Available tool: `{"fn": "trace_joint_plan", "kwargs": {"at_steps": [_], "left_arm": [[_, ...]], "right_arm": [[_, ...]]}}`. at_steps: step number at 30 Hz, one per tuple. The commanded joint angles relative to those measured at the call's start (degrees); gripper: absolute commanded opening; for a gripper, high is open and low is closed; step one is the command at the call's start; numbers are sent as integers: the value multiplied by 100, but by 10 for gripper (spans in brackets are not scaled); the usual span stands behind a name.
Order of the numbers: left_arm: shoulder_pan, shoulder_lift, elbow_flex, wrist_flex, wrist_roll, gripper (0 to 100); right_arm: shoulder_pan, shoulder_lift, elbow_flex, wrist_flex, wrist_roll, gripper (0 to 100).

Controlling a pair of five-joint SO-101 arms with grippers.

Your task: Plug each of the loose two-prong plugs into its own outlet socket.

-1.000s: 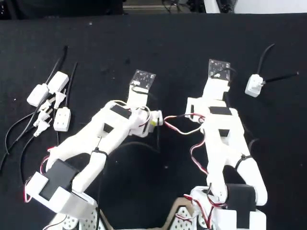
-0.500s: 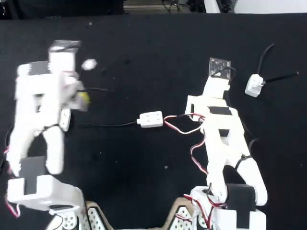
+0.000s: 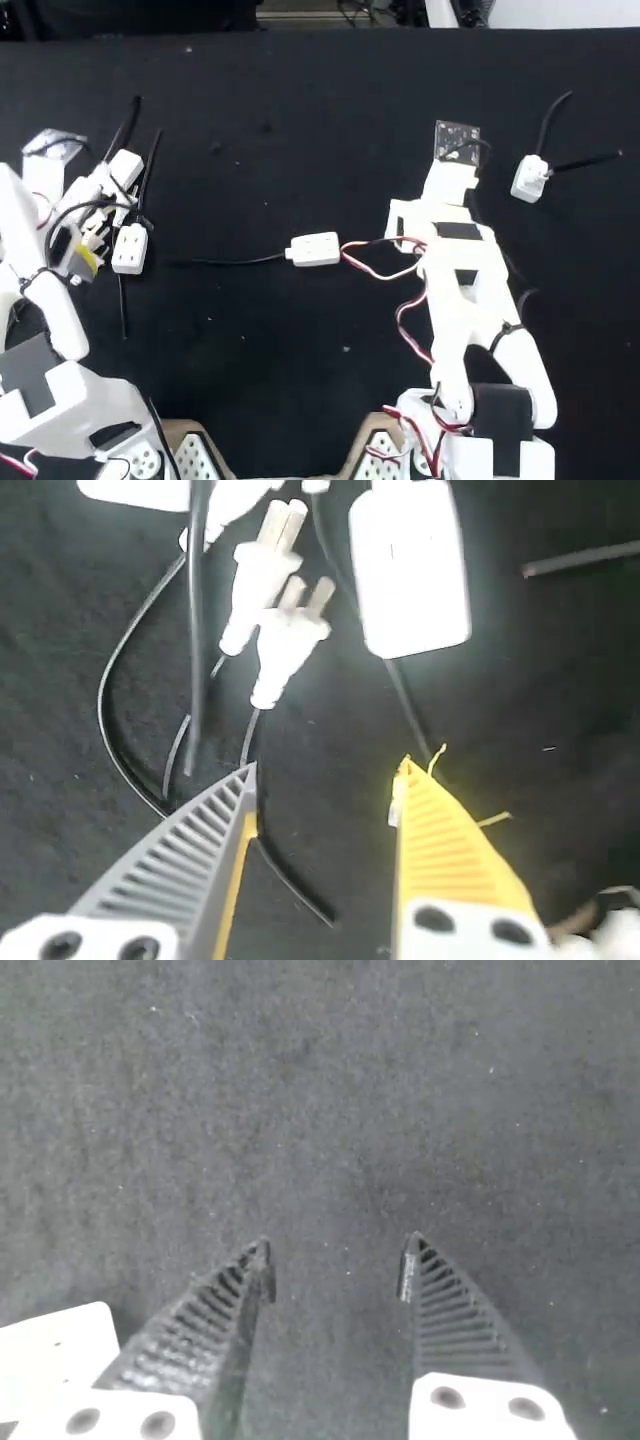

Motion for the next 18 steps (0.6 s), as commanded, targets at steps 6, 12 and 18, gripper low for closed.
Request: {"fn": "trace_joint_plan", "kwargs": {"at_steps": [6, 12, 18], "left_arm": [[-92, -35, 1156, -1802, -149, 216], [-92, -35, 1666, -2224, -132, 216], [-40, -35, 1965, -2224, -132, 184]], "right_arm": [[-79, 22, -119, -149, -62, 201], [-79, 22, -119, -149, -62, 201], [-88, 22, -110, -149, -62, 201]]}}
